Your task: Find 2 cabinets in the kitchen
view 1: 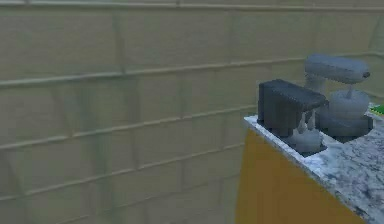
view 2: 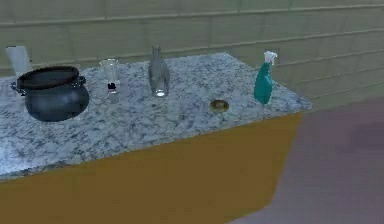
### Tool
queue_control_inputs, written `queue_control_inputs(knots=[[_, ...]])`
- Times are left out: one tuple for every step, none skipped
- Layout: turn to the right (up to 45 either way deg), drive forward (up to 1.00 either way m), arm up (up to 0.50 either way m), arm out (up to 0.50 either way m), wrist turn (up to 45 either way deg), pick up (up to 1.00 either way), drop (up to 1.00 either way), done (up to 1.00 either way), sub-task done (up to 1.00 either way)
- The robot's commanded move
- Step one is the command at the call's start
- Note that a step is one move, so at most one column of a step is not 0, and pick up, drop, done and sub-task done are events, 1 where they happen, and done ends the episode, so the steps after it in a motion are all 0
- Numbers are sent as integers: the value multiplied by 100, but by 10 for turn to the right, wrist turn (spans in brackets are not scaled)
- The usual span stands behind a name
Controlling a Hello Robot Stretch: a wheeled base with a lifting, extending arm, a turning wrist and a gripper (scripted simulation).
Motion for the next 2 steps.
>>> queue_control_inputs(knots=[[-450,0,0,0,0,0,0,0,0],[-420,0,0,0,0,0,0,0,0]])
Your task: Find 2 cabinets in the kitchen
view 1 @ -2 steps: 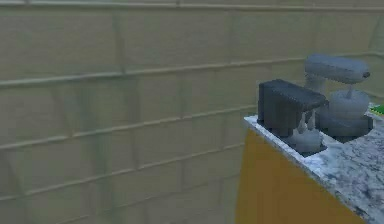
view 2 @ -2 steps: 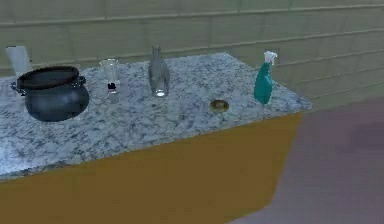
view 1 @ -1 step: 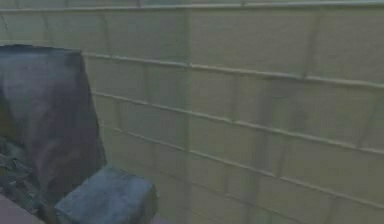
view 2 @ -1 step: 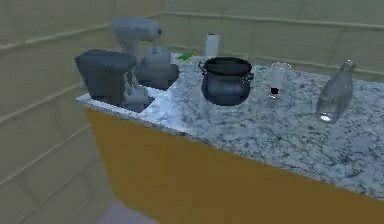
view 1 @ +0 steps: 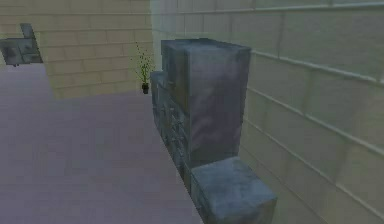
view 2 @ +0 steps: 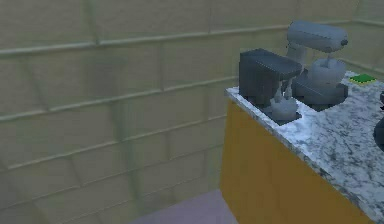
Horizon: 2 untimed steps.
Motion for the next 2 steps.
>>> queue_control_inputs(knots=[[0,0,0,0,0,0,0,0,100],[-420,0,0,0,0,0,0,0,0]])
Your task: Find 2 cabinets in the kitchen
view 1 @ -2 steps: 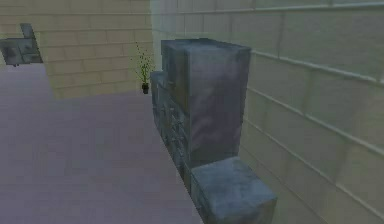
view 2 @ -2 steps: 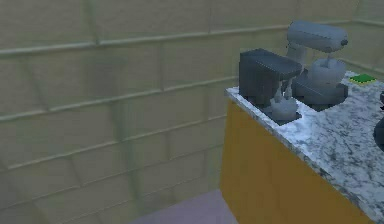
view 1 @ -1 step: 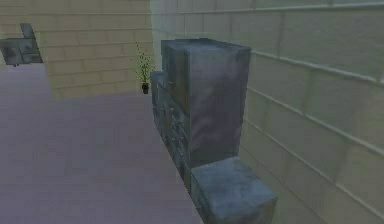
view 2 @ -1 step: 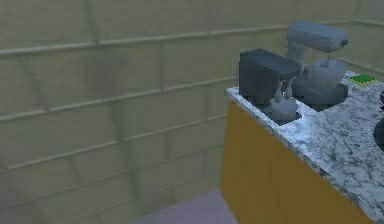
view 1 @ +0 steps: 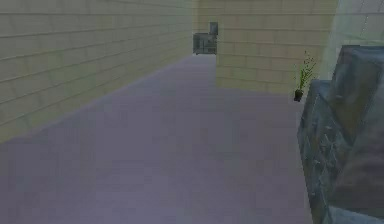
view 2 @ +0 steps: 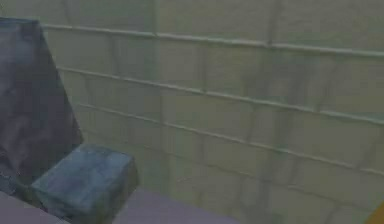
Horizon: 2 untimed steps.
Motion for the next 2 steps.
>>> queue_control_inputs(knots=[[0,100,0,0,0,0,0,0,0],[0,100,0,0,0,0,0,0,0]])
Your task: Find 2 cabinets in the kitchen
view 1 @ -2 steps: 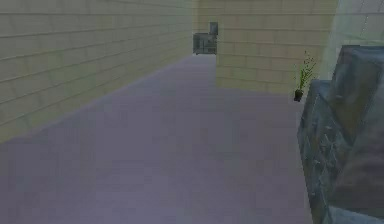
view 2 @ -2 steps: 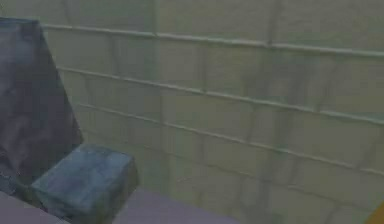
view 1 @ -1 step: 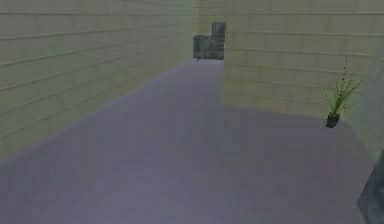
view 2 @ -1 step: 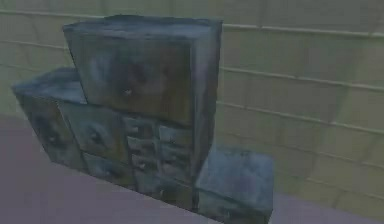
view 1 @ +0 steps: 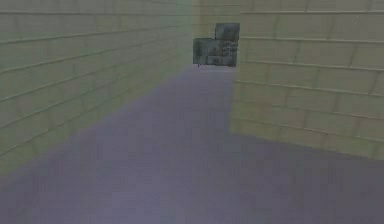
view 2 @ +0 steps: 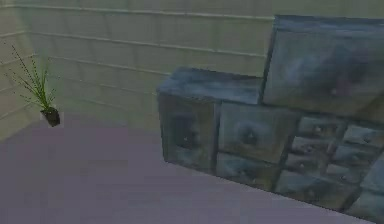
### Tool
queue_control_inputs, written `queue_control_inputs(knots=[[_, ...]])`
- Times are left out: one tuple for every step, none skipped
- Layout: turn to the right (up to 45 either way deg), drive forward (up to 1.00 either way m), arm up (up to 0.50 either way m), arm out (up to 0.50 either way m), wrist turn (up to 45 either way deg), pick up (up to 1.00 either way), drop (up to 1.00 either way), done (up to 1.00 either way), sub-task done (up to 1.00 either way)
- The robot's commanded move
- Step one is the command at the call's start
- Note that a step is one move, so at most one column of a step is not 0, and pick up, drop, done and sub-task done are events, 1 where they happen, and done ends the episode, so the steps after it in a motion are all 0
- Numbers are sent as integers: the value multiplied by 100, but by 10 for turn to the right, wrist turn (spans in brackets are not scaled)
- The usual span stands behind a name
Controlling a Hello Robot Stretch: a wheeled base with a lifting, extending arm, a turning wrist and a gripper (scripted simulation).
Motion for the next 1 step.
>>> queue_control_inputs(knots=[[0,100,0,0,0,0,0,0,0]])
